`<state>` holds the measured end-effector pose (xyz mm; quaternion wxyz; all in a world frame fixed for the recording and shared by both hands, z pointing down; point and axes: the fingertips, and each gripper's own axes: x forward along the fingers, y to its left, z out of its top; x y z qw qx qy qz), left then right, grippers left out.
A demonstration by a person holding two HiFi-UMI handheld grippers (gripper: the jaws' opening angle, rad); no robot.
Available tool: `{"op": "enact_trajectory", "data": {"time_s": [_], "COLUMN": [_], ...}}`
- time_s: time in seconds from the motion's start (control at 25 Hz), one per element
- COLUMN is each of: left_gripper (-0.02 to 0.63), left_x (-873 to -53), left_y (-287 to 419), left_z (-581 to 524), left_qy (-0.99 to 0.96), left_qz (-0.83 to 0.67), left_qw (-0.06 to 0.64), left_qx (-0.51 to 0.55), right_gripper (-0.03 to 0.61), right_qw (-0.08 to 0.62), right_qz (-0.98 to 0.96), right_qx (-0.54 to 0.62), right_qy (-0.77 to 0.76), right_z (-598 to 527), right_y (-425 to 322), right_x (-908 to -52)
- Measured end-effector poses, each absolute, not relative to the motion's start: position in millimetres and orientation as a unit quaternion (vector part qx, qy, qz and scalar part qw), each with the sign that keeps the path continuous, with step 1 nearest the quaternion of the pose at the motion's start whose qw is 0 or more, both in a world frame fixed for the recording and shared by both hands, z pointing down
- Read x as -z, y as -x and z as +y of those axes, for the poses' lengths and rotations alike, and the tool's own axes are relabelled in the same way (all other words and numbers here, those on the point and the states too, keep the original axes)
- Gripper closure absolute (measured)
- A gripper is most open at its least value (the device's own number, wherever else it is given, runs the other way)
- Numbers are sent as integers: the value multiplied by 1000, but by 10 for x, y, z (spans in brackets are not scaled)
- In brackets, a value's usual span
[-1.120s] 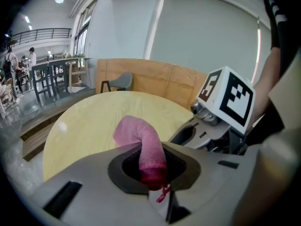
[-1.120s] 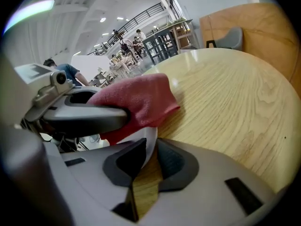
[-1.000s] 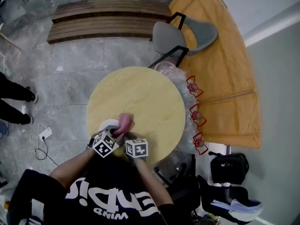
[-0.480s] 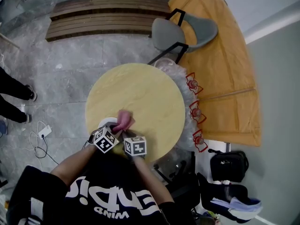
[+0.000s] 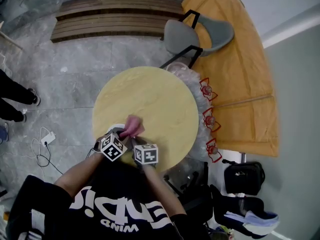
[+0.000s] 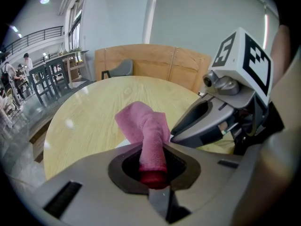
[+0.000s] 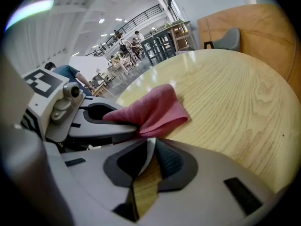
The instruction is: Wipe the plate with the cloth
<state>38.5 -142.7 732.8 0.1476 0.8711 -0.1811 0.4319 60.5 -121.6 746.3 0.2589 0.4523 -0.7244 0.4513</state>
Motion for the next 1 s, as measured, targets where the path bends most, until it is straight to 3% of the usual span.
{"op": "enact_trajectory", "data": {"time_s": [1.0], "left_gripper": [563], "left_x": [-7283], "left_y": [85], "left_z": [-1605], "left_qy": [-843], "left_qz": [-255], "left_qw": [194], "left_qx": [-431], "right_gripper": [500], "right_qw": [245], "right_qz": [-722], "right_qx": [-451], "right_qy": [-463], "right_z": [-1214], "right_y": [-607], "right_x": [-7459]}}
